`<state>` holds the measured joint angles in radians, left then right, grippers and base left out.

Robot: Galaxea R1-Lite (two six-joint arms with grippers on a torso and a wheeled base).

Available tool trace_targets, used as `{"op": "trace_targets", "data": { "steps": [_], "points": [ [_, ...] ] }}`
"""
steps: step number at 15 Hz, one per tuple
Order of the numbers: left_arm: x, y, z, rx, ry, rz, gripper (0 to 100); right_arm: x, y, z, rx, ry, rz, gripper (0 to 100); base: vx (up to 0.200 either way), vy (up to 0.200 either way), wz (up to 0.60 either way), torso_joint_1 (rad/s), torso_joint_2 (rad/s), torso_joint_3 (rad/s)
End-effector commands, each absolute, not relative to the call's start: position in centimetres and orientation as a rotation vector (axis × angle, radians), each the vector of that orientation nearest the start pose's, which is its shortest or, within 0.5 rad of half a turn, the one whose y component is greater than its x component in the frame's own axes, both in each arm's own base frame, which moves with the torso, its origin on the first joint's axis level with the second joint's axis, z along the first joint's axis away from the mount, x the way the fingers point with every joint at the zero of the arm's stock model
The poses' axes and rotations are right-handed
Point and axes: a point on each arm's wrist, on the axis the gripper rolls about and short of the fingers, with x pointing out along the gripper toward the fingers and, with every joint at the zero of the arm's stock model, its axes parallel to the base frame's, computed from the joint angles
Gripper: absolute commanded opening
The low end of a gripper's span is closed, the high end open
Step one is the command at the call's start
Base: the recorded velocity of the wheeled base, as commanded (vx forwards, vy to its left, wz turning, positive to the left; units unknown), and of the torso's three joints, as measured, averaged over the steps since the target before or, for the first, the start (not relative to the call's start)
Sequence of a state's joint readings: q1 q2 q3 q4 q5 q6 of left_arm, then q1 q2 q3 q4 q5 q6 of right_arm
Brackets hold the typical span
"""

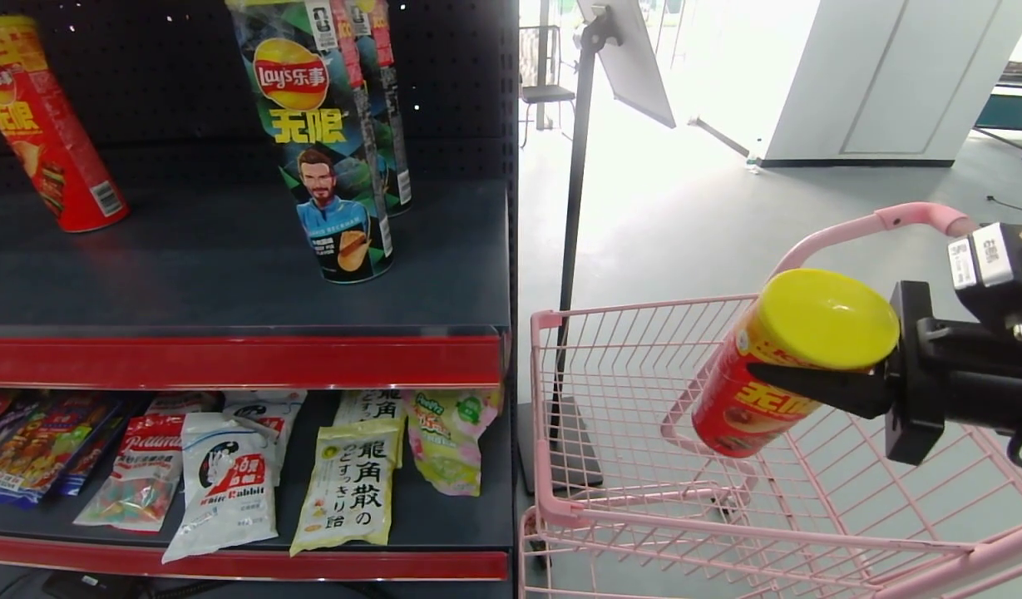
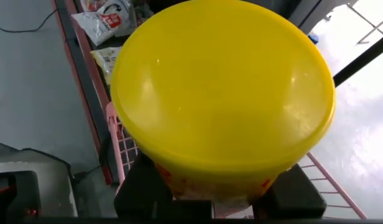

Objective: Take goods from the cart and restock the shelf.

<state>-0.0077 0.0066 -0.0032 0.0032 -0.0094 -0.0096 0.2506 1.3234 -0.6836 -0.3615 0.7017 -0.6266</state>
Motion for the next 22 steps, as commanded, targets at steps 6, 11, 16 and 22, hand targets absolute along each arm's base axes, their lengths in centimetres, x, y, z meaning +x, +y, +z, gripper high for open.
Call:
{"op": "trace_targets", "data": {
  "steps": [6,11,16,22],
  "points": [
    [-2.2,0.0,7.6,-0.011,0.008,-0.017,100,18.0,7.3,21.1,-0.494,-0.010,1.059,0,0.000,0.000,0.00,0.028,-0.08,-0.050],
    [-2.2,0.0,7.6,-0.011,0.008,-0.017,100,18.0,8.8,20.8,-0.462,0.007,1.135,0,0.000,0.000,0.00,0.182,-0.48,-0.297],
    [-2.2,0.0,7.6,-0.011,0.008,-0.017,100,17.3,10.6,21.7,-0.399,0.002,1.223,0,0.000,0.000,0.00,0.238,-0.57,-0.336],
    [-2.2,0.0,7.6,-0.011,0.008,-0.017,100,16.5,11.3,22.0,-0.357,0.013,1.268,0,0.000,0.000,0.00,0.195,-0.44,-0.253]
  ]
}}
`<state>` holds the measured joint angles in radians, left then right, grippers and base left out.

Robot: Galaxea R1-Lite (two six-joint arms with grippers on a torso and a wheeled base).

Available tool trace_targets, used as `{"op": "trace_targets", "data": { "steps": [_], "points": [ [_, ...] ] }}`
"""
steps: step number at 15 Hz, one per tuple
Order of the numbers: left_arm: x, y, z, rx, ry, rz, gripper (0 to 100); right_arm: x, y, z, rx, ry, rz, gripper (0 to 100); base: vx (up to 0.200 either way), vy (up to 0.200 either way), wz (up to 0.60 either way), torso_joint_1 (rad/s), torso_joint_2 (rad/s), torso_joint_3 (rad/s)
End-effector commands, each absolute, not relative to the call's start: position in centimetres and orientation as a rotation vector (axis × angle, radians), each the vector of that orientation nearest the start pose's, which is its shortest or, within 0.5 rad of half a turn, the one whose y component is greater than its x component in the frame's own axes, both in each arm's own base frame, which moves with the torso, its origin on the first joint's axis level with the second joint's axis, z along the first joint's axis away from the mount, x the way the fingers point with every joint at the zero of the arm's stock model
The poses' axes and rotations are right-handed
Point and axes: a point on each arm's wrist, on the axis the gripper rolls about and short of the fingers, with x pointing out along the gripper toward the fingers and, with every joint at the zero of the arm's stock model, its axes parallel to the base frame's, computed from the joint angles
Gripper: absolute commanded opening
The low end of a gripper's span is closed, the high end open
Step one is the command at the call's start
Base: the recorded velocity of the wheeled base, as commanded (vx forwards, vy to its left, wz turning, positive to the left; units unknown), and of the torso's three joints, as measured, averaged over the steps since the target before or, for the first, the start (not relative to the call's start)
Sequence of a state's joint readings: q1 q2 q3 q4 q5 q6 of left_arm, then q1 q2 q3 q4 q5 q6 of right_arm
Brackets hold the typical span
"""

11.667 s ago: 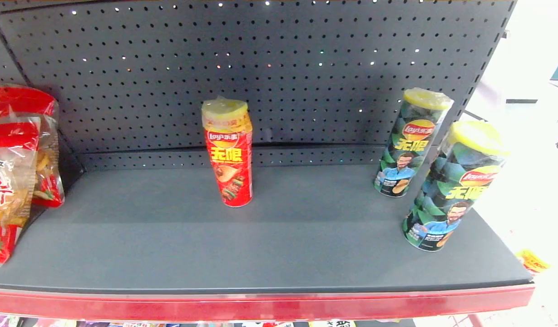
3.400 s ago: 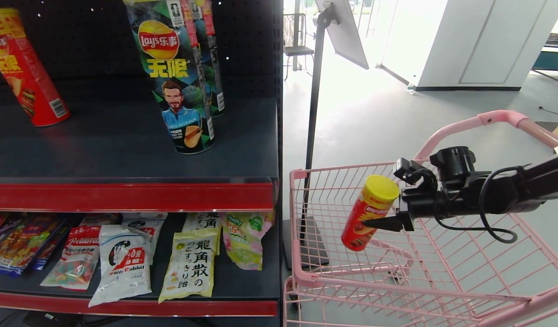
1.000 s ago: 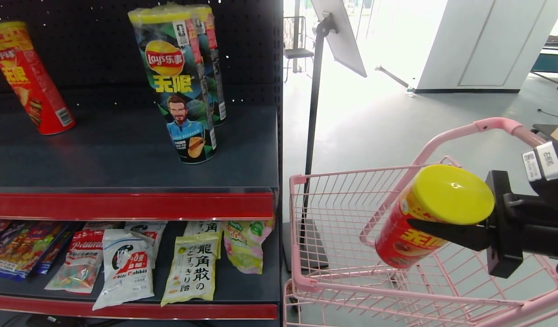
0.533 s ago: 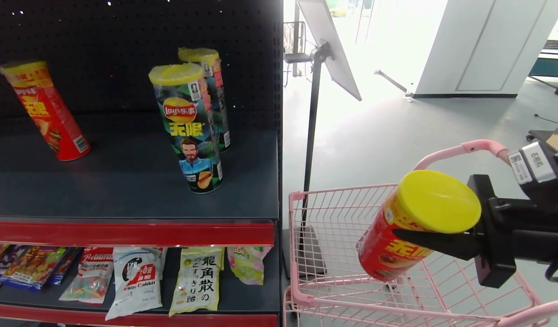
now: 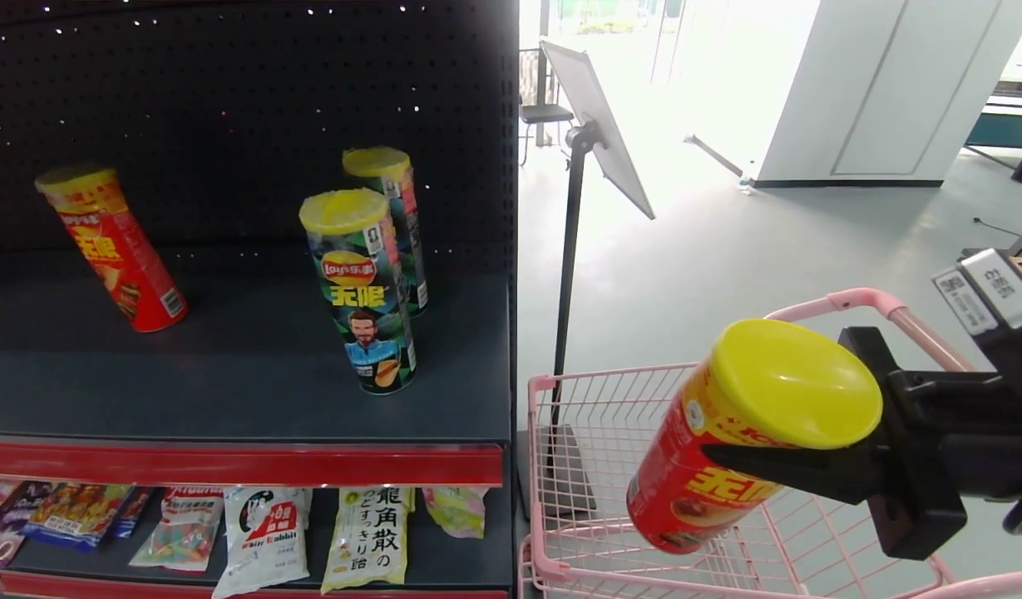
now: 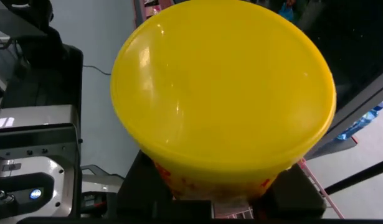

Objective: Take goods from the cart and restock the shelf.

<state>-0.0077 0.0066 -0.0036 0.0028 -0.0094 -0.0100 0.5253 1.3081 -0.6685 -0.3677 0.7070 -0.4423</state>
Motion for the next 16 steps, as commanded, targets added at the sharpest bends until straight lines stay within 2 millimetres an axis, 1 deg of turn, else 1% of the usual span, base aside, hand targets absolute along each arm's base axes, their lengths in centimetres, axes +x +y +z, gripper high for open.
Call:
{"op": "trace_targets", "data": {
  "steps": [1,4,6,9,11,16],
  "points": [
    [-2.2,0.0,7.6,-0.009,0.008,-0.017,100,16.5,11.3,21.9,-0.357,0.014,1.267,0,0.000,0.000,0.00,0.032,-0.06,-0.041],
    [-2.2,0.0,7.6,-0.011,0.008,-0.017,100,15.9,10.8,21.5,-0.359,0.025,1.255,0,0.000,0.000,0.00,0.000,0.00,0.000],
    [-2.2,0.0,7.6,-0.011,0.008,-0.017,100,16.0,10.5,21.3,-0.365,0.027,1.238,0,0.000,0.000,0.00,0.000,0.00,0.000],
    [-2.2,0.0,7.6,-0.009,0.008,-0.017,100,16.0,10.4,21.7,-0.361,0.014,1.227,0,0.000,0.000,0.00,0.000,0.00,0.000],
    [-2.2,0.0,7.6,-0.011,0.008,-0.017,100,15.9,10.2,21.4,-0.352,0.033,1.229,0,0.000,0.000,0.00,0.000,0.00,0.000],
    [-2.2,0.0,7.6,-0.011,0.008,-0.017,100,15.5,11.0,22.3,-0.353,-0.002,1.265,0,0.000,0.000,0.00,0.000,0.00,0.000]
  ]
}}
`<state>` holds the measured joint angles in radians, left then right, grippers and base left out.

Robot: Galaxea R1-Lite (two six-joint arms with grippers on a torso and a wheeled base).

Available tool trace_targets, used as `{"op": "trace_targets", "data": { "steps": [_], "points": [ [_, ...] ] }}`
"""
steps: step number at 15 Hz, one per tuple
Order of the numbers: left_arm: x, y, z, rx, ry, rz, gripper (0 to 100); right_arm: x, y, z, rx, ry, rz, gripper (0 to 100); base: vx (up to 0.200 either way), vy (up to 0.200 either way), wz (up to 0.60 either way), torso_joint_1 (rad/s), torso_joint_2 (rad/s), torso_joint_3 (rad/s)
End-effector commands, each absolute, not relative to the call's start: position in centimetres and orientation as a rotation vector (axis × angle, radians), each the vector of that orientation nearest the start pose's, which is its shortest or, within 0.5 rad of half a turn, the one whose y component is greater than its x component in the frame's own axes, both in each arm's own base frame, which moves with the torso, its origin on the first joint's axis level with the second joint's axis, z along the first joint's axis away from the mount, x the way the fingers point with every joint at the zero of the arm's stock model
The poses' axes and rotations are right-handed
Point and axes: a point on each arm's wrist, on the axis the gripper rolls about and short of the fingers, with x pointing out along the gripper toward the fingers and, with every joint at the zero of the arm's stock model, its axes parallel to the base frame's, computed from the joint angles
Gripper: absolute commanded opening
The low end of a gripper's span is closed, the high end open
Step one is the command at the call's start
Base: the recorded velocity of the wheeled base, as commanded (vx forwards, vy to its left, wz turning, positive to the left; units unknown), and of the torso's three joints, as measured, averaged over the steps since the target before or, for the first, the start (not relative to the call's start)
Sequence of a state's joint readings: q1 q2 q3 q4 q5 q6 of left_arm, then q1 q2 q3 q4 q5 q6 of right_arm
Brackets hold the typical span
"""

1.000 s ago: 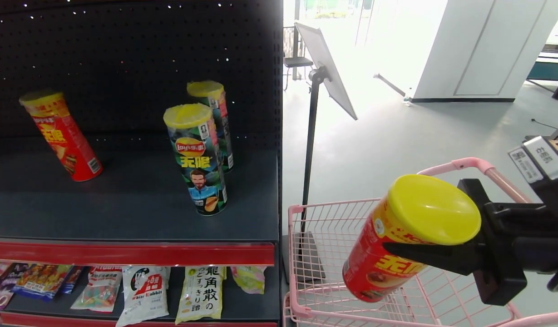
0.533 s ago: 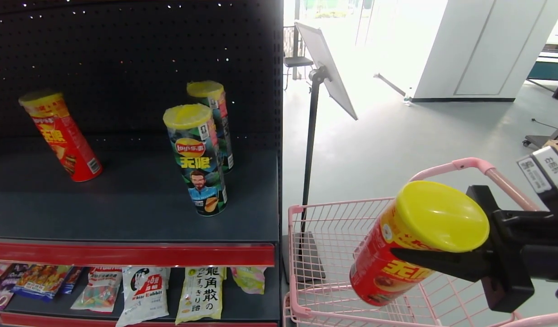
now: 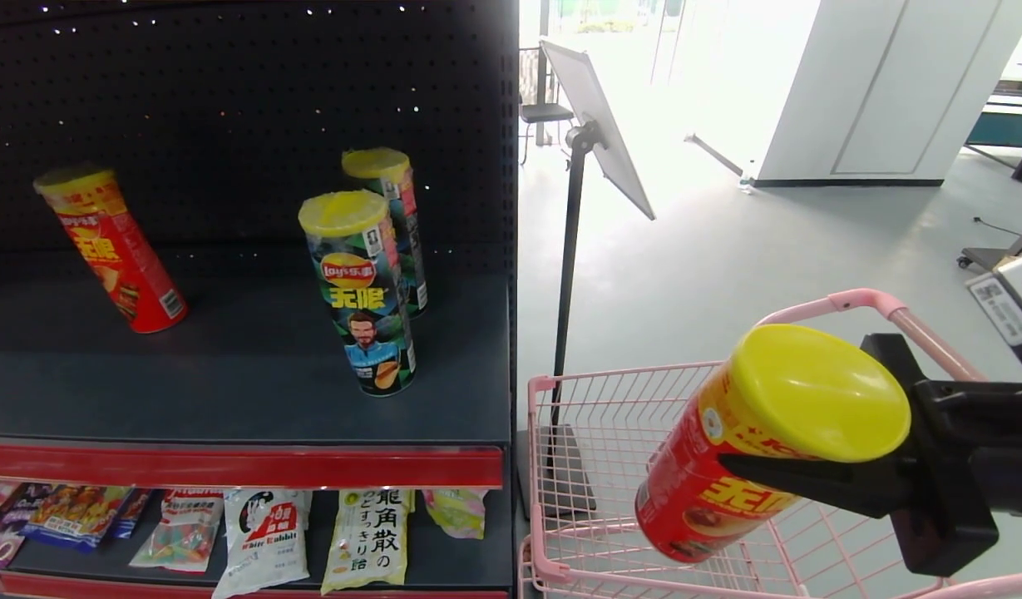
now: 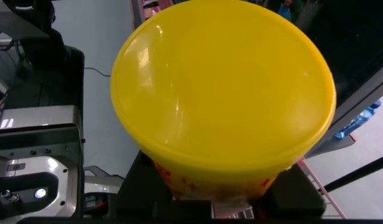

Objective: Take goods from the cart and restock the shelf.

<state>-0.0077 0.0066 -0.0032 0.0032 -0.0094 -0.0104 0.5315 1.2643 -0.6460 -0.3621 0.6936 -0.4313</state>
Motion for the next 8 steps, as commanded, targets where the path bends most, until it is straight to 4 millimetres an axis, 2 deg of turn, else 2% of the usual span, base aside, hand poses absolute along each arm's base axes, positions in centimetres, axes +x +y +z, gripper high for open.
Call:
{"op": "trace_targets", "data": {
  "steps": [1,5,8],
  "points": [
    [-2.2,0.0,7.6,-0.011,0.008,-0.017,100,15.3,11.2,22.4,-0.358,-0.010,1.273,0,0.000,0.000,0.00,0.000,0.00,0.000],
    [-2.2,0.0,7.6,-0.011,0.008,-0.017,100,14.3,12.8,22.7,-0.364,-0.037,1.363,0,0.000,0.000,0.00,0.000,0.00,0.000],
    [-2.2,0.0,7.6,-0.006,0.008,-0.018,100,14.1,13.2,22.7,-0.371,-0.038,1.357,0,0.000,0.000,0.00,0.000,0.00,0.000]
  ]
}}
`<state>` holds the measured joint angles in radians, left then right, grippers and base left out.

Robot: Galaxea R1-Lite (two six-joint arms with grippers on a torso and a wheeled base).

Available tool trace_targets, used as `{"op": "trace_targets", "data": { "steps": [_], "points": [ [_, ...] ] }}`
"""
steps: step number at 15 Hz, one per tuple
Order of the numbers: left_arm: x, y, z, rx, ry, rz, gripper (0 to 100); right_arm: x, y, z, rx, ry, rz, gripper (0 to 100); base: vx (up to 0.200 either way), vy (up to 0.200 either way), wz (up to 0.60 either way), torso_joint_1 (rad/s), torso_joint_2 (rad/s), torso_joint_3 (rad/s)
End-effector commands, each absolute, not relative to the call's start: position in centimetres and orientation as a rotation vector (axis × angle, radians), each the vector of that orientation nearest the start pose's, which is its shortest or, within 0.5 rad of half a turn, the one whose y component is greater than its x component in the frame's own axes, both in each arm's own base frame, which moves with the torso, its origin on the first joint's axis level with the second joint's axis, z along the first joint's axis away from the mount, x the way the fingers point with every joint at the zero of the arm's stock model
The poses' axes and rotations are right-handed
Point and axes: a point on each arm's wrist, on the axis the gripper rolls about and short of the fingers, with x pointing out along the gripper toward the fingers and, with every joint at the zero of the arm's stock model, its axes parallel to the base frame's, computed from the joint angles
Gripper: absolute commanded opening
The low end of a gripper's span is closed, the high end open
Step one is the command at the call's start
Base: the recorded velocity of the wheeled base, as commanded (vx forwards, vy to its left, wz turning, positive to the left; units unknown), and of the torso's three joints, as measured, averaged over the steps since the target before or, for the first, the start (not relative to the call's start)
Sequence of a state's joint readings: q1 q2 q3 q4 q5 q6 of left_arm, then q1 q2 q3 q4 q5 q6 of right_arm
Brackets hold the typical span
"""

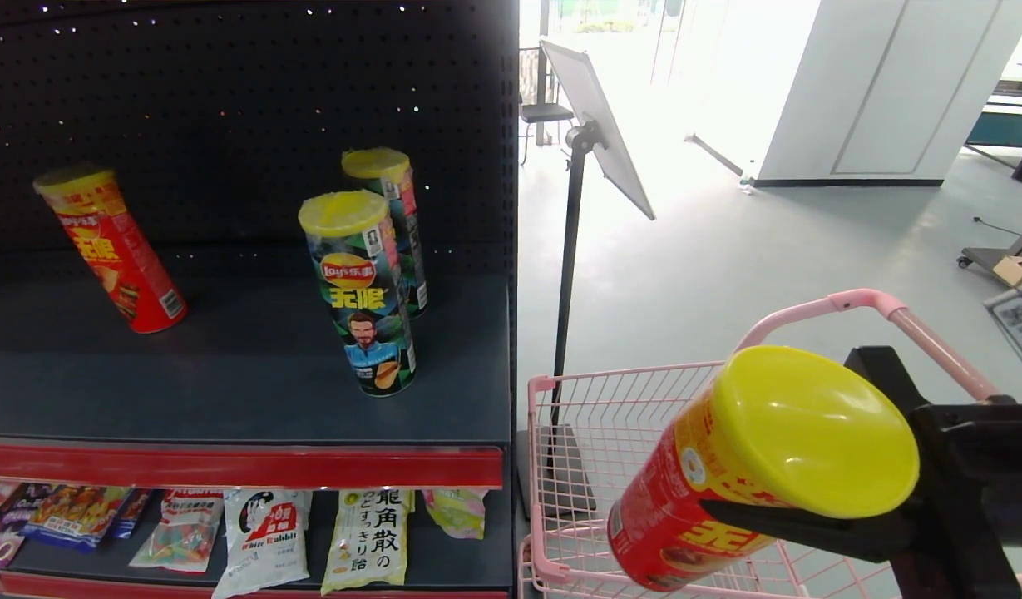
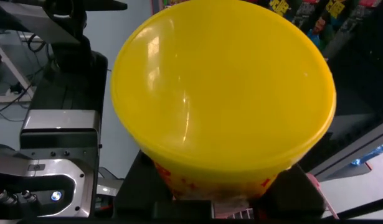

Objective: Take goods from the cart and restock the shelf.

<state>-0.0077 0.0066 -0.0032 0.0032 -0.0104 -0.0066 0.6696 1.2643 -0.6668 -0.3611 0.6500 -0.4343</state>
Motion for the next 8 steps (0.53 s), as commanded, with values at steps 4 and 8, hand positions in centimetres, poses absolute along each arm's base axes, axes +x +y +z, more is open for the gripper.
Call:
{"op": "trace_targets", "data": {
  "steps": [4,8],
  "points": [
    [-2.25,-0.01,7.62,-0.011,0.008,-0.018,100,14.14,13.19,22.54,-0.371,-0.026,1.349,0,0.000,0.050,0.00,-0.001,0.00,0.001],
    [-2.25,-0.01,7.62,-0.011,0.008,-0.018,100,14.16,13.17,22.65,-0.342,-0.003,1.333,0,0.000,0.200,0.00,0.002,0.00,0.004]
  ]
}}
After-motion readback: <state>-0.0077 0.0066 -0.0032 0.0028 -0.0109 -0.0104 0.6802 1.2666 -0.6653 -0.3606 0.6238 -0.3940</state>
